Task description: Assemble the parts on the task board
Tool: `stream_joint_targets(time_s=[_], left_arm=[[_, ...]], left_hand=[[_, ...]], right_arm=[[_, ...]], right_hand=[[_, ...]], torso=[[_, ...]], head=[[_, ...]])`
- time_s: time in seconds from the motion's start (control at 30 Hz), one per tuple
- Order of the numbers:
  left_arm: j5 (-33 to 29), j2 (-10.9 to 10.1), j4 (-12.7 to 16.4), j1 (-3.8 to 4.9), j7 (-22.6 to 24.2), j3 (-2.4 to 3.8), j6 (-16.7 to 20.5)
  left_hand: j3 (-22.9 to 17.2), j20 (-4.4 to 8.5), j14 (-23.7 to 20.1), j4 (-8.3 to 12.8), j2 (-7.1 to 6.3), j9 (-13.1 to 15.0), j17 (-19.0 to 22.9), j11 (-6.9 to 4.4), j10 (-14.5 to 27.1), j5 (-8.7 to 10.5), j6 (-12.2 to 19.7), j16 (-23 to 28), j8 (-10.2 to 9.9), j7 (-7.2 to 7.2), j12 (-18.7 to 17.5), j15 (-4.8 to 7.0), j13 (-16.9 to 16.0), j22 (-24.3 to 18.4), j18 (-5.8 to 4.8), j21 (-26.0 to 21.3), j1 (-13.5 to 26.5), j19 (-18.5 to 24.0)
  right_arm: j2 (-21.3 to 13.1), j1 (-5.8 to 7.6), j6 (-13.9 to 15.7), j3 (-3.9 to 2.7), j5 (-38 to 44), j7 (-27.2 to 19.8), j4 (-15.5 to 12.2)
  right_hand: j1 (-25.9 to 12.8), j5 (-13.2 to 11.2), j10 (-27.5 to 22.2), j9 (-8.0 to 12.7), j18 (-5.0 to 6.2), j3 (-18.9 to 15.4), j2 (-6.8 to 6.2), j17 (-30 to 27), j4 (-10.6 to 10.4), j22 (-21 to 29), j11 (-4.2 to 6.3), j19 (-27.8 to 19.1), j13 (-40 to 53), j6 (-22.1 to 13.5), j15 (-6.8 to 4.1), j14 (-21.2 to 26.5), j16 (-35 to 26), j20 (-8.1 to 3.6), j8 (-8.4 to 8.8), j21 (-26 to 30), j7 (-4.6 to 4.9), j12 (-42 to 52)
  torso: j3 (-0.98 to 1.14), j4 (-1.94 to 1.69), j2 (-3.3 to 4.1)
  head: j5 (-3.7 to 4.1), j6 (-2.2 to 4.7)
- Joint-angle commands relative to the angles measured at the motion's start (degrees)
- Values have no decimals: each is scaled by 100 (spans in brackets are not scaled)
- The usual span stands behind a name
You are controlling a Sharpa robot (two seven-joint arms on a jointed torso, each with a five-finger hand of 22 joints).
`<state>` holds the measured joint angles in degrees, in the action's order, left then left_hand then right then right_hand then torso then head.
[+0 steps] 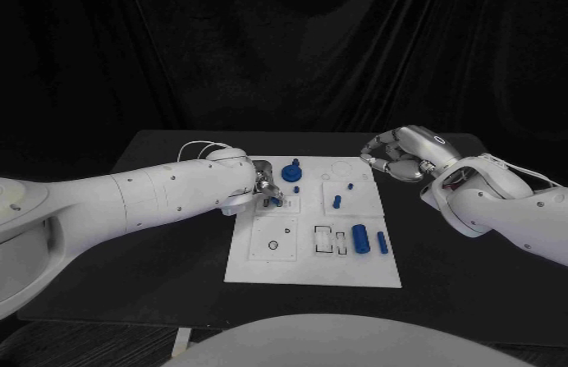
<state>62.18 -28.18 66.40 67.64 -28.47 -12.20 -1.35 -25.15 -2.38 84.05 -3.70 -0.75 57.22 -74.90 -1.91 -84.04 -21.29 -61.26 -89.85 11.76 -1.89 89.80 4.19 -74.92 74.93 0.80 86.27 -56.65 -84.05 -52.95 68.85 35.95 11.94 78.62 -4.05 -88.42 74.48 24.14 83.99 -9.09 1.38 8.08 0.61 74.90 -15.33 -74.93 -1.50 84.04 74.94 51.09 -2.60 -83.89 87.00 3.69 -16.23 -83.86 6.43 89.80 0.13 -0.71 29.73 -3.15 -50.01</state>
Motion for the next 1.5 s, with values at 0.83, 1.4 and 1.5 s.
stream_joint_targets(time_s=[0.83,1.4,1.5], left_arm=[[-15,72,-47,-13,79,3,-177],[-15,80,-74,-25,111,3,-189],[-15,87,-83,-29,120,3,-185]], left_hand=[[3,1,595,32,12,1,-1510,13,-596,1,-20,-15,-39,-2,20,-4,-1508,1191,65,-31,-54,-181],[2,1,595,37,12,3,-1510,13,-596,0,-19,-15,-42,-3,20,-4,-1508,1187,67,-37,-62,-176],[2,1,595,37,12,3,-1510,13,-596,0,-19,-15,-42,-3,20,-4,-1508,1187,67,-37,-62,-176]], right_arm=[[-6,-22,-14,-4,11,104,-5],[-1,-38,-13,-4,10,108,-1],[-4,-39,-13,-4,10,110,-1]], right_hand=[[44,26,601,6,44,23,-5,711,2,-1260,-34,282,1506,41,40,-449,-33,28,35,32,3,20],[44,26,601,6,44,23,-5,711,2,-1260,-34,282,1506,41,40,-449,-33,28,35,32,3,20],[44,26,601,6,44,23,-5,711,2,-1260,-34,282,1506,41,40,-449,-33,28,35,32,3,20]], torso=[[1,-1,10],[1,-4,2],[1,-3,4]], head=[[4,1],[10,1],[8,1]])
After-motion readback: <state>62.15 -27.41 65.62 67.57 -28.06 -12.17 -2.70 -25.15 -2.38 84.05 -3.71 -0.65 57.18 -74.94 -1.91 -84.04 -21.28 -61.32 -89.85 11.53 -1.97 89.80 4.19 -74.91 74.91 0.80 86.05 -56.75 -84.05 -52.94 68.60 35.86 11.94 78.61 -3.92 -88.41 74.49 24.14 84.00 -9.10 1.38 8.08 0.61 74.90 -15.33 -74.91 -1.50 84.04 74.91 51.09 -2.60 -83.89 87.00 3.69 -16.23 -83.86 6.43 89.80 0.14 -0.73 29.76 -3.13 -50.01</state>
